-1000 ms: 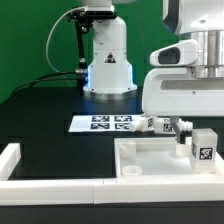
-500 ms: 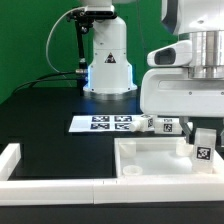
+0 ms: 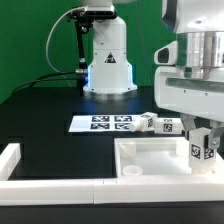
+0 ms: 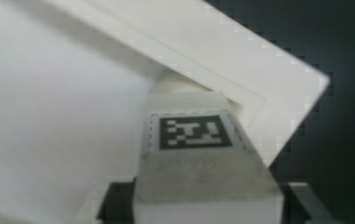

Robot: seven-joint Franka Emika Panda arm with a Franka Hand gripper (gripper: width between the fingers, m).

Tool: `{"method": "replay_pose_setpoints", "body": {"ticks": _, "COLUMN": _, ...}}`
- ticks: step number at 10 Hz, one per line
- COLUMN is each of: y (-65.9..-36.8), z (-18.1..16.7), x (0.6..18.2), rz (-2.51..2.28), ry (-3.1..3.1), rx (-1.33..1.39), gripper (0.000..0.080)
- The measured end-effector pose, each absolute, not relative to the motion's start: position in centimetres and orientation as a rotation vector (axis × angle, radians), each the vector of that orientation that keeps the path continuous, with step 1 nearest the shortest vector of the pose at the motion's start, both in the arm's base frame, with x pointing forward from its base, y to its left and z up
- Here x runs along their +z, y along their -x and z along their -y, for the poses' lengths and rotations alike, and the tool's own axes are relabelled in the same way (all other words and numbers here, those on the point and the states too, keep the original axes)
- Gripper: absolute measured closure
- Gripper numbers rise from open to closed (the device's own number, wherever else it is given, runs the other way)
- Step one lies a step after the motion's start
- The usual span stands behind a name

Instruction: Assemble one leg

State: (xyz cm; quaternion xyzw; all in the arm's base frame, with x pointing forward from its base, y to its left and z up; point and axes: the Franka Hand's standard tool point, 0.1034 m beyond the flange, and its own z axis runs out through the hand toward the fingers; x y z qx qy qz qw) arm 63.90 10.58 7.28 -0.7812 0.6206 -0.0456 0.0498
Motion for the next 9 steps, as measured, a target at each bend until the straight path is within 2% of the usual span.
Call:
{"method": "replay_pose_setpoints", "body": {"ticks": 7, "y": -63.77, "z": -10.69, "x": 7.24, "rz": -2.353, "ry": 1.874, "rx": -0.059, "gripper": 0.0512}}
{"method": "replay_pose_setpoints", "body": {"ticks": 9, "y": -63.78, "z": -10.81, "x": 7.25, "rz": -2.289, "ry": 1.954, "rx": -0.067, "gripper": 0.0512}}
